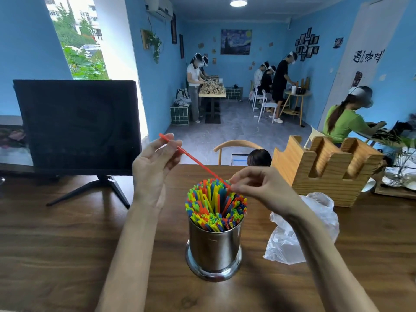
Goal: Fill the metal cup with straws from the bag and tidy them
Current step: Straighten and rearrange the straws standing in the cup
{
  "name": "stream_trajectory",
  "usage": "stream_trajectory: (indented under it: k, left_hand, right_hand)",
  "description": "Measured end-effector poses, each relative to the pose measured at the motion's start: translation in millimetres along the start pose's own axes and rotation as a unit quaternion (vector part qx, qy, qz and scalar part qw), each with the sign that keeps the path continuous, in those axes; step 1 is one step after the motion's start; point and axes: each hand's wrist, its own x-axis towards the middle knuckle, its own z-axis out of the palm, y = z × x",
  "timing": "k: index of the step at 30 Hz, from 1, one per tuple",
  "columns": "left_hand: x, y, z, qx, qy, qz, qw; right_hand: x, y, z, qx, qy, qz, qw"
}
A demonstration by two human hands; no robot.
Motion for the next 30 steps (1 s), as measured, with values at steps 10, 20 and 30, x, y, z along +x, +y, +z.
stream_trajectory:
  k: [10, 20, 30]
  left_hand:
    - [-13, -15, 17, 0.267, -0.162, 0.098, 0.945]
    - [-17, -37, -12, 0.517, -0.243, 0.039, 0.820]
    - [-14, -36, -11, 0.486, -0.195, 0.049, 0.850]
  right_hand:
    - [34, 21, 12, -0.145, 0.100, 0.015, 0.984]
    - [49, 38, 26, -0.147, 0.052, 0.077, 0.985]
    - [40, -10, 15, -0.128, 0.210, -0.058, 0.968]
